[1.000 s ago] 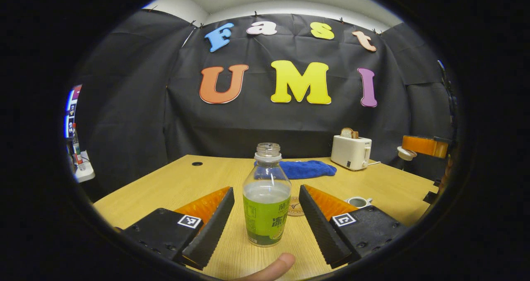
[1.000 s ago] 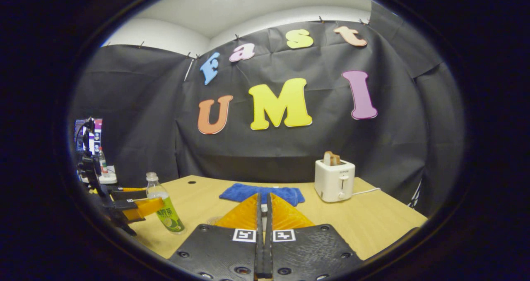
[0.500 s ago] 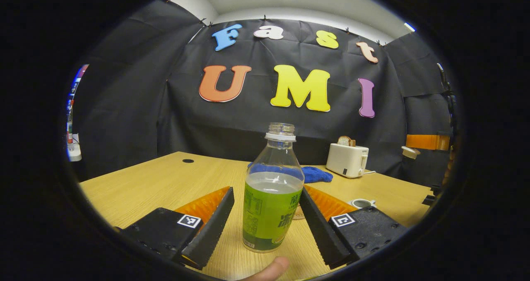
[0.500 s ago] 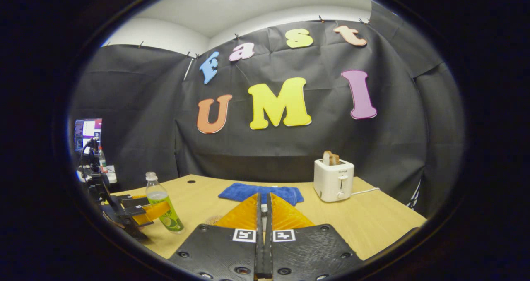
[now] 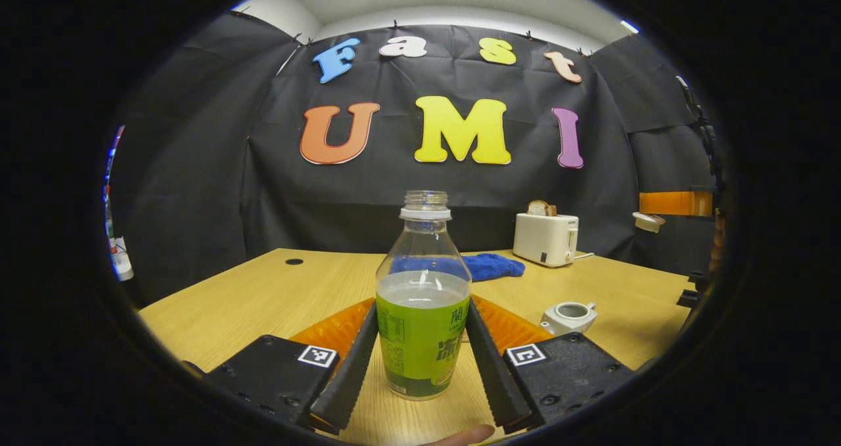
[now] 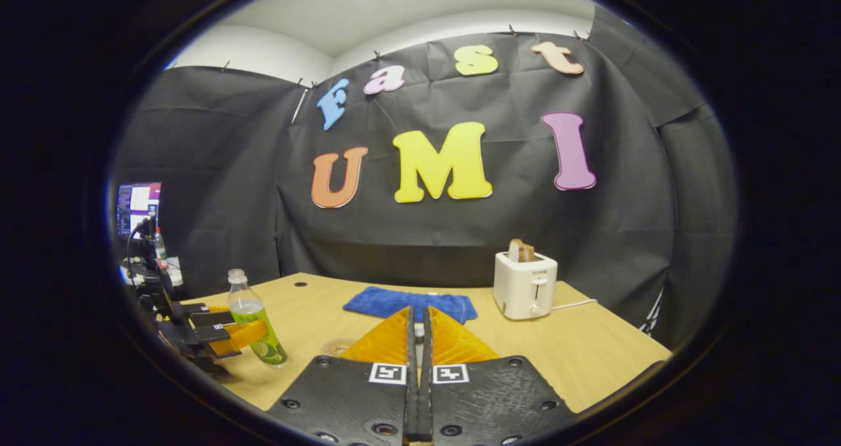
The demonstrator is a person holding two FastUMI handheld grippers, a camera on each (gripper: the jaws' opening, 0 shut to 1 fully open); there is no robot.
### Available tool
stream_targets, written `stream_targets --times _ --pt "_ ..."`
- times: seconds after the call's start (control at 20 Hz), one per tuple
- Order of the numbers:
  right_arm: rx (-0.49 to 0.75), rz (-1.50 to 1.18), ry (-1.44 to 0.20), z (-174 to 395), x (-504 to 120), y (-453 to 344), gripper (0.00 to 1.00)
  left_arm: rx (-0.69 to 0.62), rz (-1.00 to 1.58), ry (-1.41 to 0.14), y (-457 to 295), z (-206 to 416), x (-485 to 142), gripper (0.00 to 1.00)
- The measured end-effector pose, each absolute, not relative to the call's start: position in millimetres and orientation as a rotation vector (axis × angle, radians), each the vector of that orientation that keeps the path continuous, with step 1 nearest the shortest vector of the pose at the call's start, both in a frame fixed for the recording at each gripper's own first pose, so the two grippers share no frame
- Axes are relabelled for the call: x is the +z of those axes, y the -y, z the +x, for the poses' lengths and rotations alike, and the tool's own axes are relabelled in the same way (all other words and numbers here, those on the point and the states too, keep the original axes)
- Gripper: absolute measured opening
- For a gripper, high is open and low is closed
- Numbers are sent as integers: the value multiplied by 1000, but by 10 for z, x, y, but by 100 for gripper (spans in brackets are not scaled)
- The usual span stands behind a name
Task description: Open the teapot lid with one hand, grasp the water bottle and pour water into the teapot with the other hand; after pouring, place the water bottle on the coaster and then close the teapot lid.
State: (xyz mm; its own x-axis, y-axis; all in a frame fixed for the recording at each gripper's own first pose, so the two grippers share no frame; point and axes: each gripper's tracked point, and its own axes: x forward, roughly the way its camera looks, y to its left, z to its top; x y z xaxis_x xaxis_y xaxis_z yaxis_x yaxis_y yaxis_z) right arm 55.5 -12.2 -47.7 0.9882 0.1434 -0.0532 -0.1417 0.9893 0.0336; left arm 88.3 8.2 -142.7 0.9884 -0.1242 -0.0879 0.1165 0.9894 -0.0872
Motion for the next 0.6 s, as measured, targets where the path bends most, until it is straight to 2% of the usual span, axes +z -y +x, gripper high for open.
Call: stream_targets --times 0.4,0.6 --pt "131 36 -58 568 -448 274 0 -11 122 -85 -87 664 -1046 77" --pt "120 48 -55 559 -425 369 0 63 278 -183 -110 598 -1124 77"
